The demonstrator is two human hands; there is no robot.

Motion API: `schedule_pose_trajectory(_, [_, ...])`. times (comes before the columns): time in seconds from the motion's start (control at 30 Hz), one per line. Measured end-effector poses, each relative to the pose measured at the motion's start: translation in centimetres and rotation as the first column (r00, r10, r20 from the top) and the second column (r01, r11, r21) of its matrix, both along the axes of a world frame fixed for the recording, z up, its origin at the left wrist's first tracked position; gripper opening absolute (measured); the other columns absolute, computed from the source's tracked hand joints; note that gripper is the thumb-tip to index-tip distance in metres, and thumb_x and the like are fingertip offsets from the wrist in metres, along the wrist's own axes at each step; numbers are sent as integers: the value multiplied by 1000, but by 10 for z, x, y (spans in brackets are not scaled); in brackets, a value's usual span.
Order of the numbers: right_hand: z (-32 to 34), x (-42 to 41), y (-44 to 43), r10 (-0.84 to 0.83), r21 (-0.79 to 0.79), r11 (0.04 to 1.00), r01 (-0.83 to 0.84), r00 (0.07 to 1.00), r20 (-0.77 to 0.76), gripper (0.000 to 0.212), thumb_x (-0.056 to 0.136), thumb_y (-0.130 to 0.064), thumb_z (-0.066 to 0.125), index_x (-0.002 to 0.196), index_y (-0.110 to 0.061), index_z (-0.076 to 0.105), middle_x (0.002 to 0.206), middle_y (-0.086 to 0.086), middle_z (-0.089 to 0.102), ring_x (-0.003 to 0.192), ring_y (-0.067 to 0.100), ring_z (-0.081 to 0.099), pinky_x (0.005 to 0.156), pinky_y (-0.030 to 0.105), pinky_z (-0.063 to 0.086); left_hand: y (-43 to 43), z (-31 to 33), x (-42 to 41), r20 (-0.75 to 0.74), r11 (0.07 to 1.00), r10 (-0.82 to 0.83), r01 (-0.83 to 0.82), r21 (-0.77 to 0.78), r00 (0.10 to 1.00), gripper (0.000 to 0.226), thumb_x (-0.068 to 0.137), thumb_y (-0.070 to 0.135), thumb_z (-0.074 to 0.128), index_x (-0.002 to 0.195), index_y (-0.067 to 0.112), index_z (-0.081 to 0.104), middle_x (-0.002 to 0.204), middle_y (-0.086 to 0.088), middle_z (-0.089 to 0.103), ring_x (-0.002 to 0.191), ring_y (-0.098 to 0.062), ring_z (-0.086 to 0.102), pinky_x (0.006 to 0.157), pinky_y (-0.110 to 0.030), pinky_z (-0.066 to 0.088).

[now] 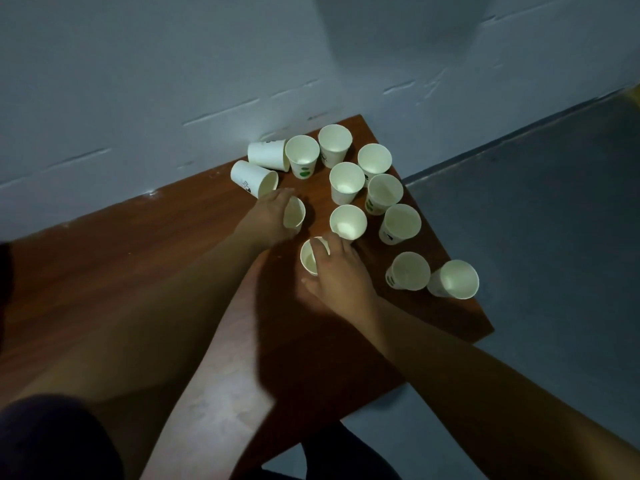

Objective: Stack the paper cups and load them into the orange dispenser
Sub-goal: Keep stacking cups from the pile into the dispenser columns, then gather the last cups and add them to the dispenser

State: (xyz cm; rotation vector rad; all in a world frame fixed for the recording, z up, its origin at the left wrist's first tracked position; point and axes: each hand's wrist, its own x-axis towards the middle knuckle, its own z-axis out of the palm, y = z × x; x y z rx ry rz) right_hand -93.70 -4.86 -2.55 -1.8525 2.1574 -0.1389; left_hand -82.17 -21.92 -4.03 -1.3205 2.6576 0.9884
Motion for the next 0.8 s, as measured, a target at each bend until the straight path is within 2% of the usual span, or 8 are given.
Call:
schedule_pose_trajectory(0.1, [-1,1,0,13,2,1000,-13,1000,-2,64,84,-41,63,138,-13,43,137,16,44,124,33,45,99,40,42,3,-6,8,-18,998,-5,4,-70,1000,80,77,25,83,146,10,44,148,-14,44,132,-37,45,106,-45,41])
schedule_pose_trajectory(0.2, [-3,3,0,14,22,1000,-14,1000,18,68,82,-36,66,141,-14,42,139,18,40,126,34,42,100,41,43,9,-5,22,-26,996,26,-29,-89,999,77,76,26,83,143,12,47,142,-15,45,126,-38,44,102,-45,43])
schedule_pose_trajectory(0.3, [-5,9,-3,22,54,998,-22,1000,11,69,81,-28,70,142,-15,41,136,15,42,123,32,44,96,39,48,19,0,45,-58,988,117,-122,-90,991,75,77,27,81,143,12,48,138,-15,46,124,-37,43,101,-42,39])
schedule_pose_trajectory(0.4, [0,22,-6,63,54,997,-63,998,2,71,76,-32,74,138,-15,44,126,11,48,112,28,49,91,38,48,34,8,82,-118,967,236,-245,-74,965,73,77,25,80,142,14,48,137,-12,46,125,-35,42,101,-40,37])
schedule_pose_trajectory(0.53, [12,59,-17,99,-6,995,-100,995,-32,73,68,-46,76,130,-13,53,115,8,55,100,27,50,84,38,47,61,20,158,-177,893,435,-448,-38,883,68,78,22,80,139,18,51,132,-9,47,126,-31,44,101,-38,40])
schedule_pose_trajectory(0.67, [28,123,-34,131,-67,989,-131,991,-2,69,64,-54,75,118,-15,60,103,6,57,91,29,52,76,39,47,91,33,253,-146,796,595,-605,-31,790,66,80,24,80,139,17,52,132,-9,47,125,-30,45,99,-36,39])
schedule_pose_trajectory(0.8, [48,209,-48,243,-78,968,-238,968,67,64,73,-58,68,120,-17,56,110,5,55,99,28,53,78,39,51,122,51,355,-158,683,714,-729,-57,682,70,76,29,82,138,15,52,131,-9,50,124,-30,48,100,-41,44])
